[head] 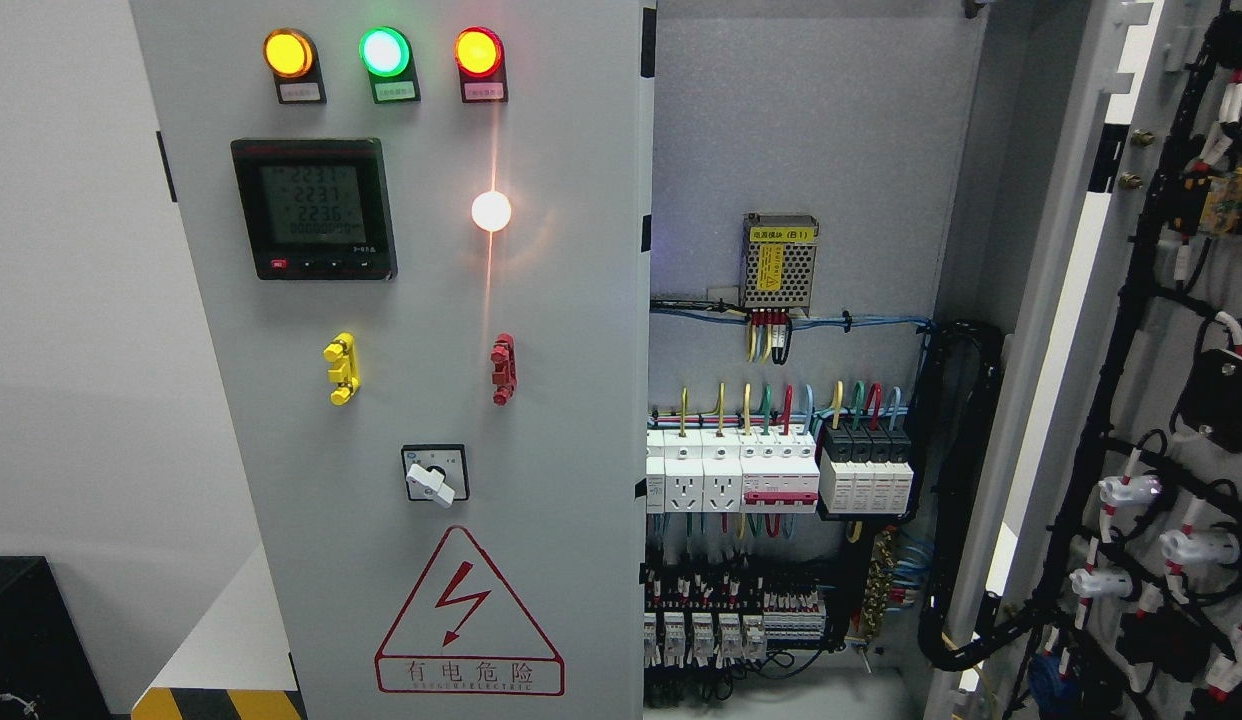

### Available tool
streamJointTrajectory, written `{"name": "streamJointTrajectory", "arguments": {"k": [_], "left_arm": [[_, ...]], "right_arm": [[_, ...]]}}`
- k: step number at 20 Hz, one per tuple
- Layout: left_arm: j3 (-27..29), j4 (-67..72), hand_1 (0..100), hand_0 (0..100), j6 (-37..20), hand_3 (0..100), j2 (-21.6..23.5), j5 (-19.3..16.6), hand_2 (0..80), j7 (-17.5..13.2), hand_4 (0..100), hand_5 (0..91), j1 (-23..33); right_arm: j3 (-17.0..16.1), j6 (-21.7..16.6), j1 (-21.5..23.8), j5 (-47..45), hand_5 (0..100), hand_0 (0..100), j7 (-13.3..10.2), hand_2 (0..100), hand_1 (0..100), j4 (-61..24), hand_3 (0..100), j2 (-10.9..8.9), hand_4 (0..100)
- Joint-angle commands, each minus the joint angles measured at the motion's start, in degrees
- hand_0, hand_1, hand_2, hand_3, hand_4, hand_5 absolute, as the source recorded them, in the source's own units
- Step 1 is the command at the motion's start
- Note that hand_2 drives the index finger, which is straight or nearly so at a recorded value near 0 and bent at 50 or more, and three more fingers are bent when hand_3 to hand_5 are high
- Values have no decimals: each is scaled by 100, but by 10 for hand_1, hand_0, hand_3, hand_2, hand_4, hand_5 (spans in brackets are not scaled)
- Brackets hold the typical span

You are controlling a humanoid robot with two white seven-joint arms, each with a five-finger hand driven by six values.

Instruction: Open door with both hands

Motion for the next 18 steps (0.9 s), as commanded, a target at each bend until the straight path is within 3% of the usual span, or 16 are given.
{"name": "streamJointTrajectory", "arguments": {"k": [1, 5, 10, 18], "left_arm": [[0, -2, 0, 0, -35, 0, 1, -9, 0, 7, 0, 0, 96], [-9, 7, 0, 0, -35, 0, -16, -9, 0, 129, 0, 0, 96], [-9, -2, 0, 0, -35, 0, -16, -9, 0, 192, 0, 0, 96], [-9, 7, 0, 0, -26, 0, -87, -9, 0, 253, 0, 0, 105]], "right_arm": [[199, 391, -930, -216, 0, 0, -2, 0, 0, -191, 0, 137, 0], [68, 400, -1510, -243, 0, 0, -2, 0, 0, 37, 0, 154, 0], [-117, 453, -2143, -269, 0, 0, -11, 0, 0, 468, 0, 426, 0], [-196, 989, -2943, -269, 0, 0, -11, 0, 0, 793, 0, 699, 0]]}}
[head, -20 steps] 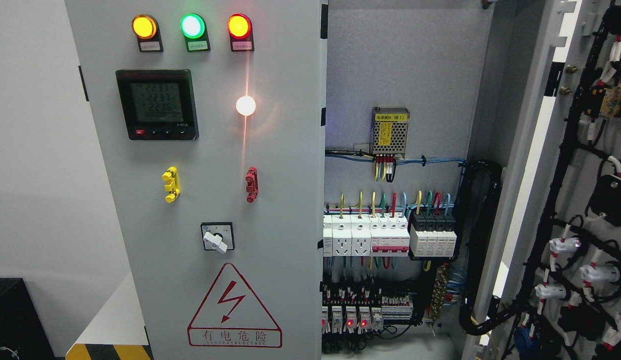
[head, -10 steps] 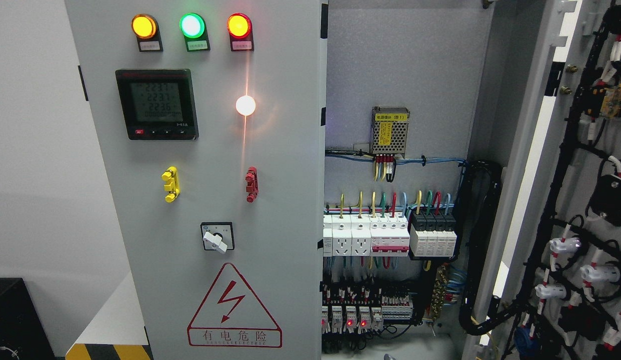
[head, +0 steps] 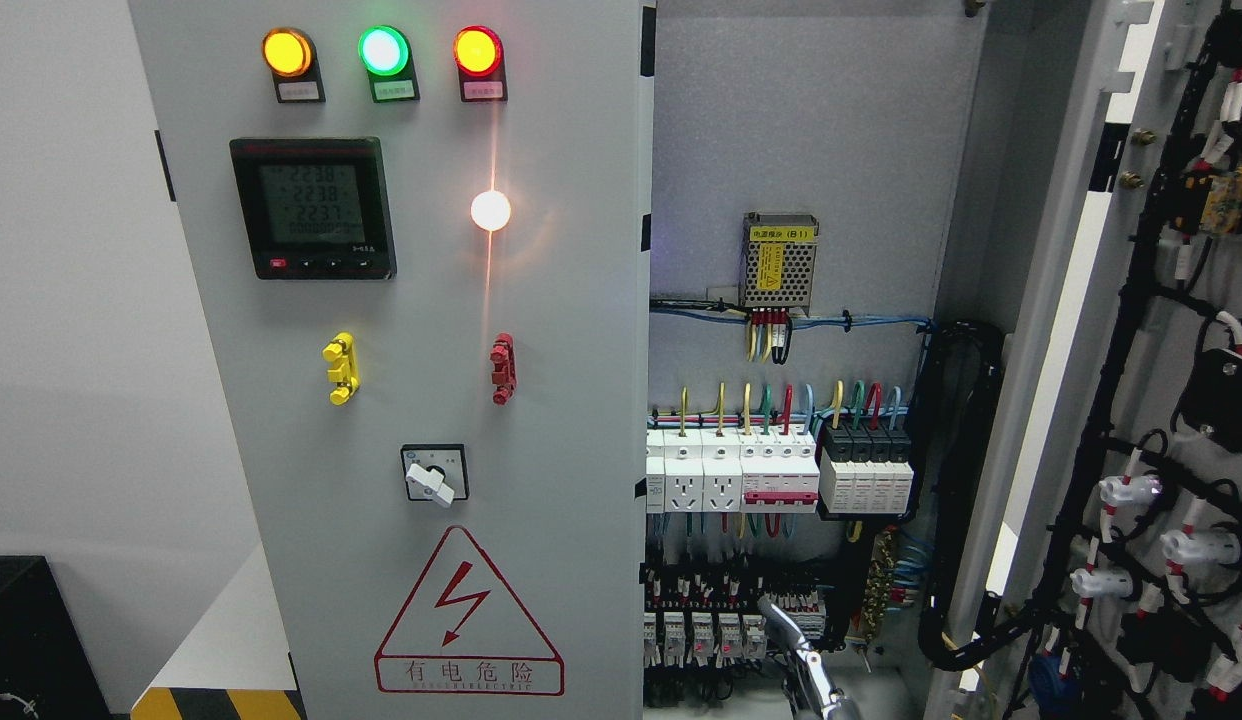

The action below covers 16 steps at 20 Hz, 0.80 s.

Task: Open door with both hands
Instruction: 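Raise the right hand into the cabinet opening beside the lit panel door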

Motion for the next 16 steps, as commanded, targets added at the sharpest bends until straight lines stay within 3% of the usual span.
{"name": "streamJointTrajectory", "arguments": {"k": [1, 7, 16], "left_arm": [[-3, 6, 0, 0, 6, 0, 41, -1, 0, 19, 0, 0, 106], [-3, 6, 0, 0, 6, 0, 41, -1, 0, 19, 0, 0, 106], [6, 6, 0, 0, 6, 0, 41, -1, 0, -16, 0, 0, 106]], "right_arm": [[-129, 189, -675, -60, 0, 0, 1, 0, 0, 460, 0, 346, 0], [-270, 321, -1440, -60, 0, 0, 1, 0, 0, 873, 0, 486, 0], [-270, 487, -2213, -69, 0, 0, 1, 0, 0, 1428, 0, 522, 0]]}}
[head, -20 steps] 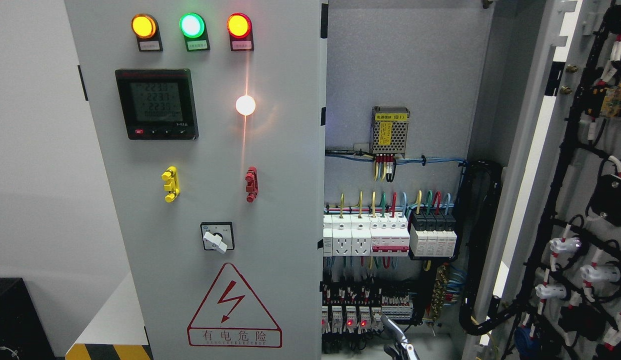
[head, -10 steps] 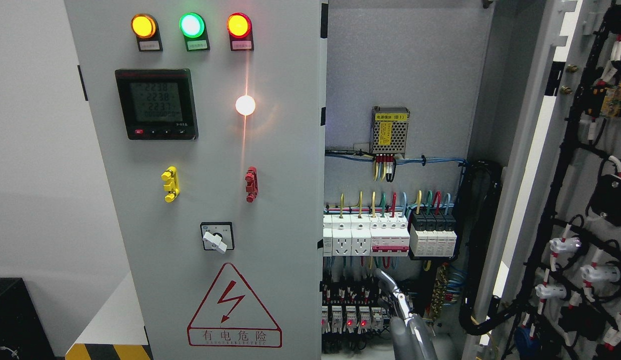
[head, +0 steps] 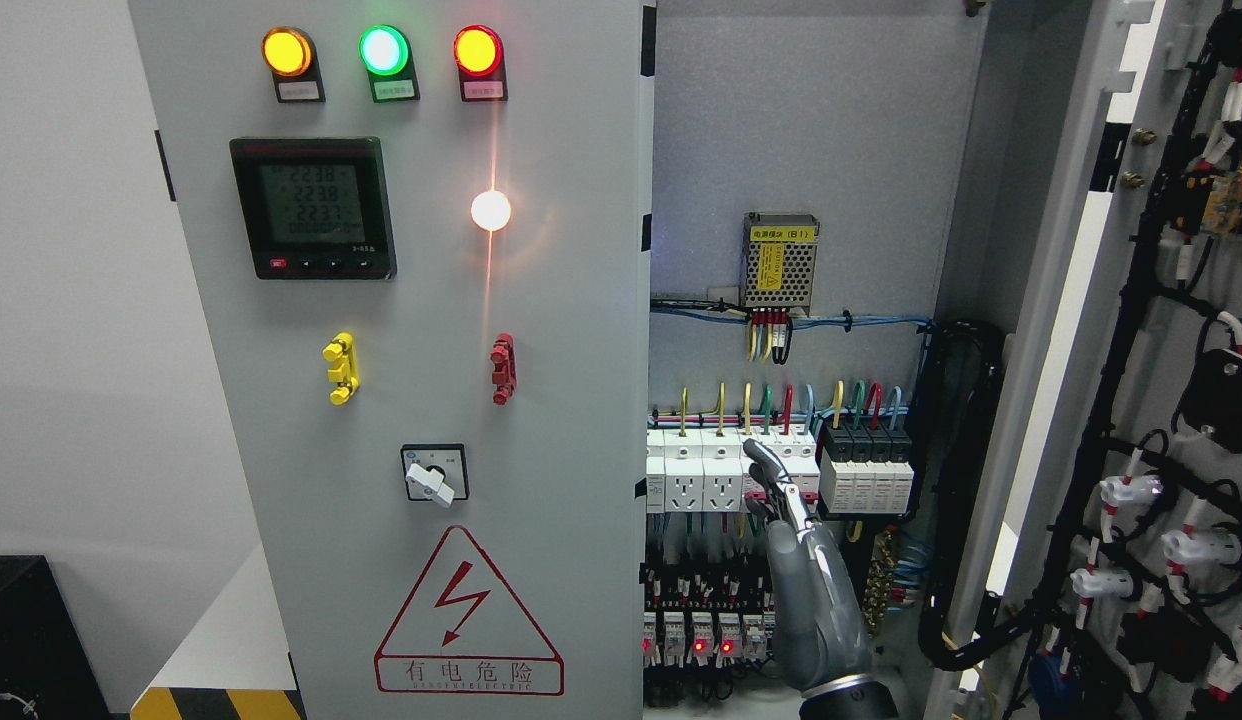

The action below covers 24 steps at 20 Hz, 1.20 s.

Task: Open door with both hands
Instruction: 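Raise the right hand into the cabinet opening beside the lit panel door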

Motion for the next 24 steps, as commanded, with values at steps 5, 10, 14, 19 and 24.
{"name": "streamJointTrajectory", "arguments": {"k": [5, 10, 14, 19, 24], "left_arm": [[31, 2, 0, 0, 6, 0, 116, 17, 0, -81, 0, 0, 97], [40, 2, 0, 0, 6, 0, -51, 18, 0, -81, 0, 0, 97], [40, -7, 0, 0, 6, 0, -113, 18, 0, -81, 0, 0, 97], [31, -7, 0, 0, 6, 0, -253, 18, 0, -81, 0, 0, 97], [31, -7, 0, 0, 6, 0, -394, 26, 0, -81, 0, 0, 97]], "right_arm": [[-53, 497, -926, -606, 0, 0, 18, 0, 0, 829, 0, 159, 0], [-35, 613, -1181, -660, 0, 0, 36, 0, 0, 1067, 0, 150, 0], [-53, 613, -1278, -931, 0, 0, 80, 0, 0, 1190, 0, 133, 0], [-61, 621, -1410, -1029, 0, 0, 89, 0, 0, 1278, 0, 89, 0], [-61, 621, -1437, -1038, 0, 0, 388, 0, 0, 1401, 0, 80, 0]]}}
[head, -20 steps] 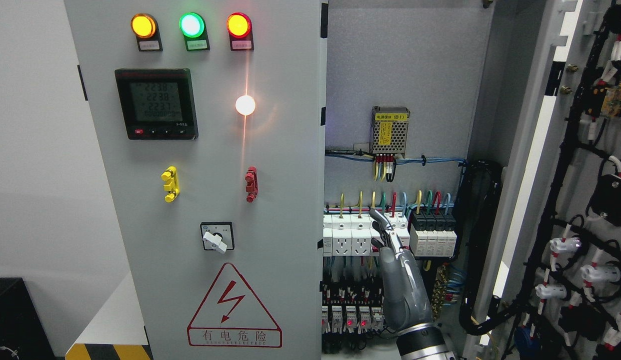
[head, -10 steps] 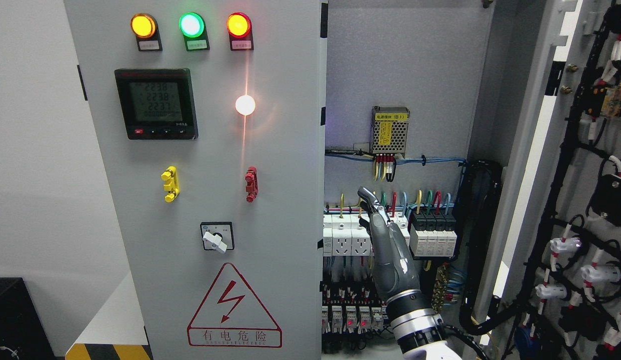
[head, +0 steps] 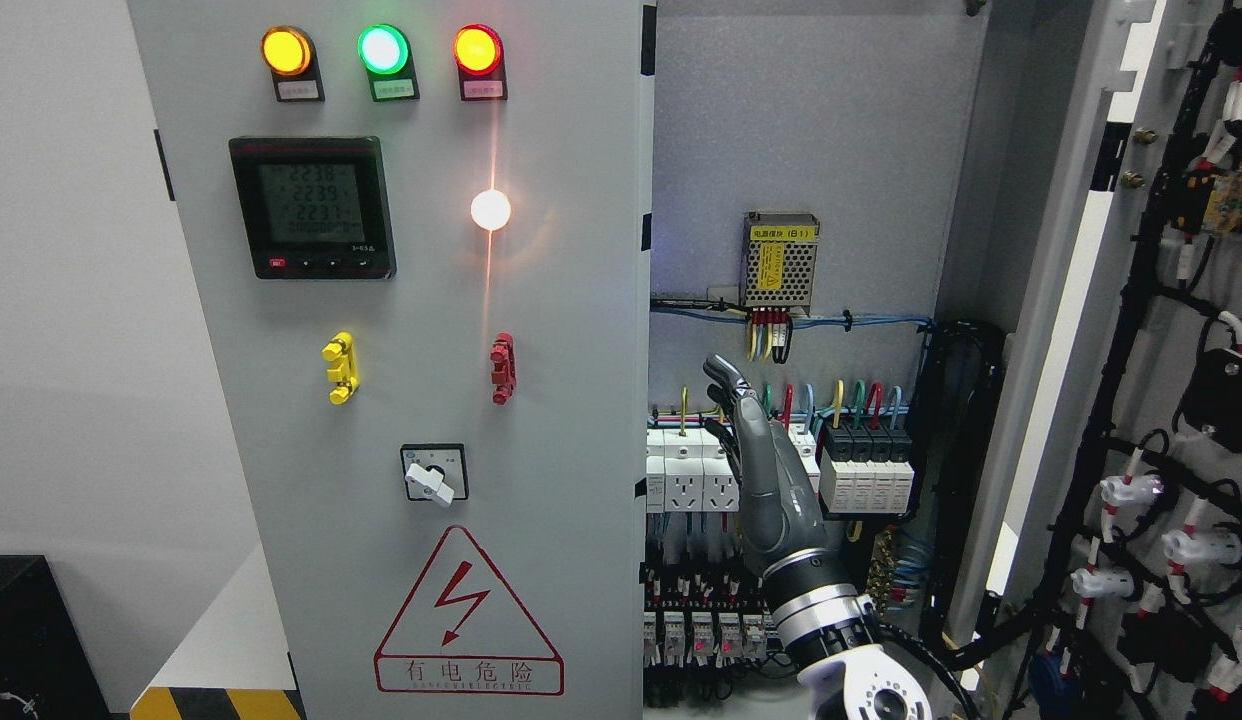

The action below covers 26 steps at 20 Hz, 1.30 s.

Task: Open door with both hands
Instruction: 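Raise the right hand into the cabinet opening beside the lit panel door, then move the right hand toward the inner edge of the lit panel door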

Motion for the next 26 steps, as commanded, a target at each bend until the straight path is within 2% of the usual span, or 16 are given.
{"name": "streamJointTrajectory", "arguments": {"k": [1, 4, 7, 10, 15, 26], "left_arm": [[2, -4, 0, 0, 0, 0, -231, 5, 0, 26, 0, 0, 88], [2, -4, 0, 0, 0, 0, -266, 5, 0, 26, 0, 0, 88], [2, -4, 0, 0, 9, 0, -319, 5, 0, 26, 0, 0, 88], [10, -4, 0, 0, 0, 0, -354, 5, 0, 26, 0, 0, 88], [2, -4, 0, 0, 9, 0, -441, 5, 0, 26, 0, 0, 88], [2, -92, 0, 0, 9, 0, -442, 14, 0, 18, 0, 0, 70]], "right_arm": [[-17, -2, -110, -73, 0, 0, 127, 0, 0, 360, 0, -17, 0], [-17, 16, -153, -91, 0, 0, 127, 0, 0, 387, 0, -18, 0], [10, 226, -154, -511, 0, 0, 127, 0, 0, 378, 0, -52, 0], [18, 262, -189, -592, 0, 0, 135, 0, 0, 369, 0, -202, 0], [-17, 280, -408, -601, 0, 0, 311, 0, 0, 386, 0, -211, 0], [18, 280, -417, -970, 0, 0, 338, 0, 0, 351, 0, -255, 0]]}}
